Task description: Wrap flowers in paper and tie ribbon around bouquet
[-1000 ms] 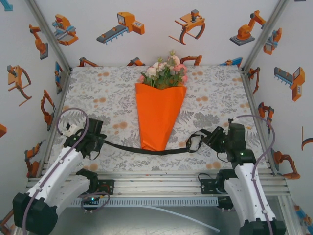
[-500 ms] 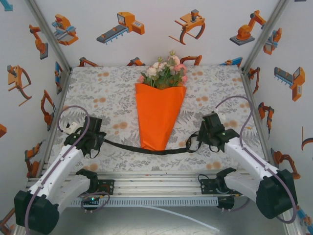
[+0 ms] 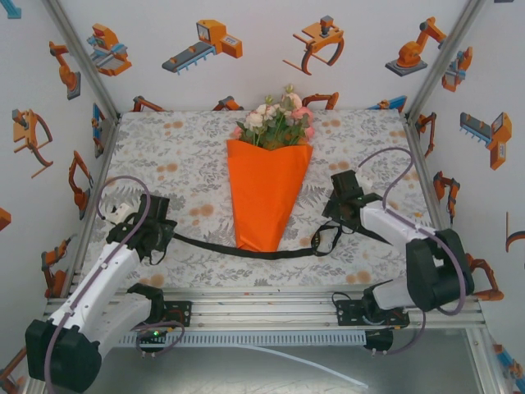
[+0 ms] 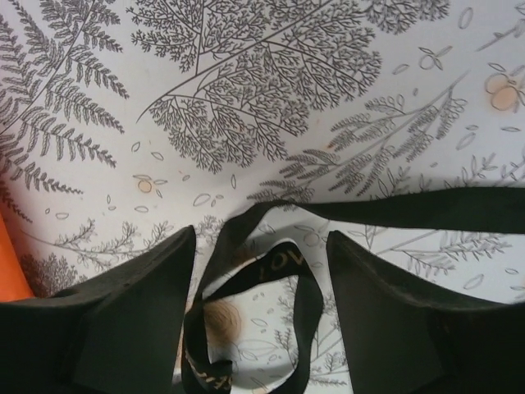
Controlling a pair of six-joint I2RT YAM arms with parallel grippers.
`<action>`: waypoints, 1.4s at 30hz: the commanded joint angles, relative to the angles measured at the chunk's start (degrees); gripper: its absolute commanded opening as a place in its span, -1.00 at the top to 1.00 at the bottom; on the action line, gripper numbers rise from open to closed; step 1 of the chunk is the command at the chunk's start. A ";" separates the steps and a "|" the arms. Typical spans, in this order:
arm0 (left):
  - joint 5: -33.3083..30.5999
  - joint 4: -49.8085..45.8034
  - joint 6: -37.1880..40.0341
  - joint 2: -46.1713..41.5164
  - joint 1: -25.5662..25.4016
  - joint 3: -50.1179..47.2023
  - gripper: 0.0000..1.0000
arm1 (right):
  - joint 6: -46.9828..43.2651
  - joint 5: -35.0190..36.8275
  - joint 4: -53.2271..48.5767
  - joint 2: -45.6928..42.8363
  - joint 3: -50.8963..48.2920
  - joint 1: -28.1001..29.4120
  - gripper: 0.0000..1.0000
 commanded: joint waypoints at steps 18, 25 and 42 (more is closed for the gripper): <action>0.67 -7.78 6.26 -6.46 14.35 9.02 1.00 | -1.48 18.73 -14.13 -38.79 3.77 -11.49 1.00; -13.43 -22.07 -6.10 -15.64 16.09 11.35 1.00 | 5.94 38.15 -23.93 -58.31 2.18 -11.49 1.00; -12.83 -13.83 -15.33 -16.30 17.49 0.56 1.00 | 18.02 45.83 -29.96 -55.07 -3.49 -11.49 1.00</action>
